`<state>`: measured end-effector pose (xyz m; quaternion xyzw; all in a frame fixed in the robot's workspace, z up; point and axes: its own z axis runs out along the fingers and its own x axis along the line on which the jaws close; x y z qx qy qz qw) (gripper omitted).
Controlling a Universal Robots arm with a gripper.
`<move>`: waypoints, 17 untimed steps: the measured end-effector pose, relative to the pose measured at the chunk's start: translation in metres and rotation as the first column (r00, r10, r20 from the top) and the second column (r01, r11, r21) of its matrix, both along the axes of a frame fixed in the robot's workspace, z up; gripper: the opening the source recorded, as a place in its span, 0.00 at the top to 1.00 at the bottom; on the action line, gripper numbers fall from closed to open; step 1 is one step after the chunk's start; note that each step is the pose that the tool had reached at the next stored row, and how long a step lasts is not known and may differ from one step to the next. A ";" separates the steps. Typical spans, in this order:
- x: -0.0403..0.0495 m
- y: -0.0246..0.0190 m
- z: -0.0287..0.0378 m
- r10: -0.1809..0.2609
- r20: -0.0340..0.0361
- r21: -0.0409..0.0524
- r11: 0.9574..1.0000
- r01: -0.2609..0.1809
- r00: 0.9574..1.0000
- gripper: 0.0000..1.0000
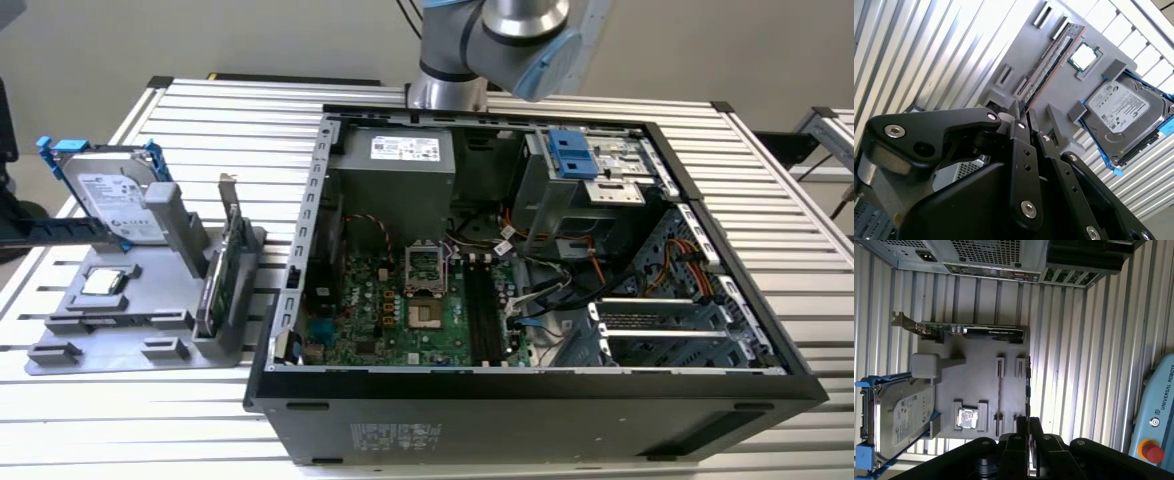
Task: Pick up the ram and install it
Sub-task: 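Pick up the ram and move it above insertion slot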
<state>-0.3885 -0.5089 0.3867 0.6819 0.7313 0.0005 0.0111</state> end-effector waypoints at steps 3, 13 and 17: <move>0.0059 0.0000 0.0000 0.000 0.000 0.000 1.000 0.000 1.000 1.00; 0.0202 0.0000 0.0000 0.000 0.000 0.000 1.000 0.000 1.000 1.00; 0.0206 0.0000 0.0001 0.000 0.000 0.000 1.000 0.000 1.000 1.00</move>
